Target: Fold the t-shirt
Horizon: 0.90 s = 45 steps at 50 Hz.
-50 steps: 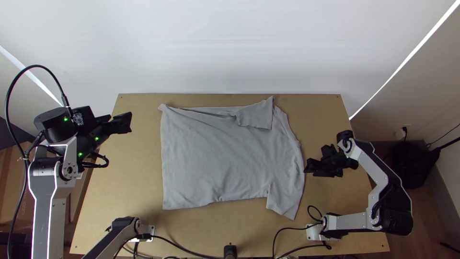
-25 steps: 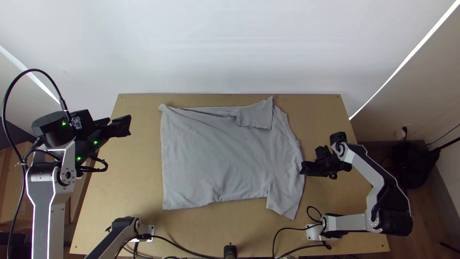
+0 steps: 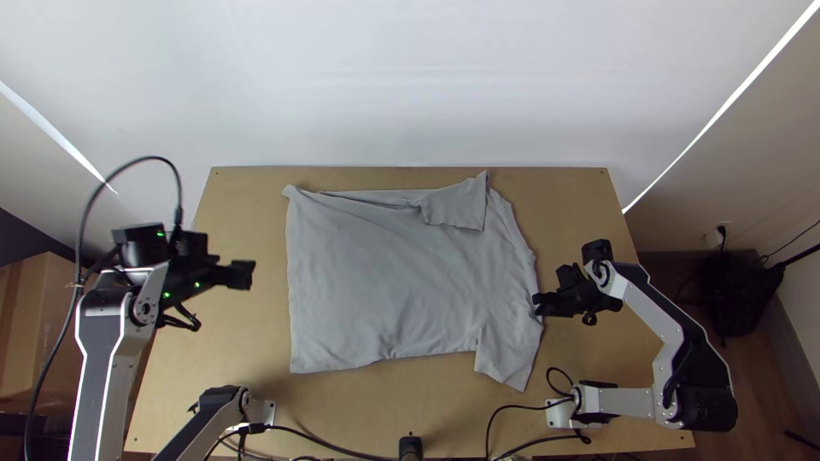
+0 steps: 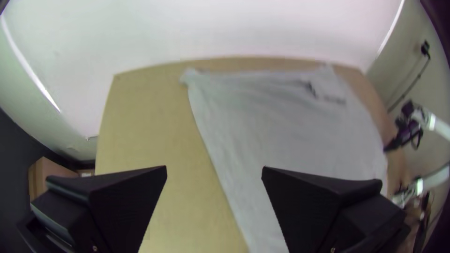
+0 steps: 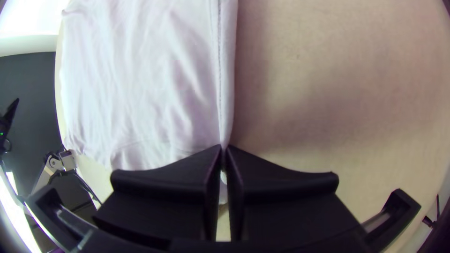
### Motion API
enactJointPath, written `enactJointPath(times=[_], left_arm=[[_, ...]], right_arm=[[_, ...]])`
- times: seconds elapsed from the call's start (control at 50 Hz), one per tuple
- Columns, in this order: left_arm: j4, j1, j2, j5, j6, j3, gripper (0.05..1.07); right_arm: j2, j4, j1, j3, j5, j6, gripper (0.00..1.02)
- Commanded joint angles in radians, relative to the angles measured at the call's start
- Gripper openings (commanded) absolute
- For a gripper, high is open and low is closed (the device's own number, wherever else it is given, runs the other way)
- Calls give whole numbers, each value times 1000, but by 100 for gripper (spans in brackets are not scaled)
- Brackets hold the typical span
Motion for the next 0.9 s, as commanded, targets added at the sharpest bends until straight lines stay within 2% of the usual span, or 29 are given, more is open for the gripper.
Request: enactJointPath(times=[0.0,0.22,0.32,0.44,0.56,0.7,0.88], left_arm=[[-87,-21,-12,10,154,-84,102],[-312,-78,-15,10,352,-238,102],[-420,-150,-7,4,375,-289,101],[-424,-288,-12,-9,327,-335,101],[-360,-400,-4,-10,258,-381,101],[-302,-489,37,-18,201,-401,101],[-277,-541,184,-18,129,-395,101]], right_arm=[[-52,-34,9,-10,-1,16,2],[-97,-62,9,13,-1,32,2],[-103,-66,9,19,-1,44,2],[-110,-82,9,31,-1,59,2],[-127,-88,11,56,-1,85,2],[-144,-88,11,77,-1,102,2],[-159,-89,8,79,-1,110,2]])
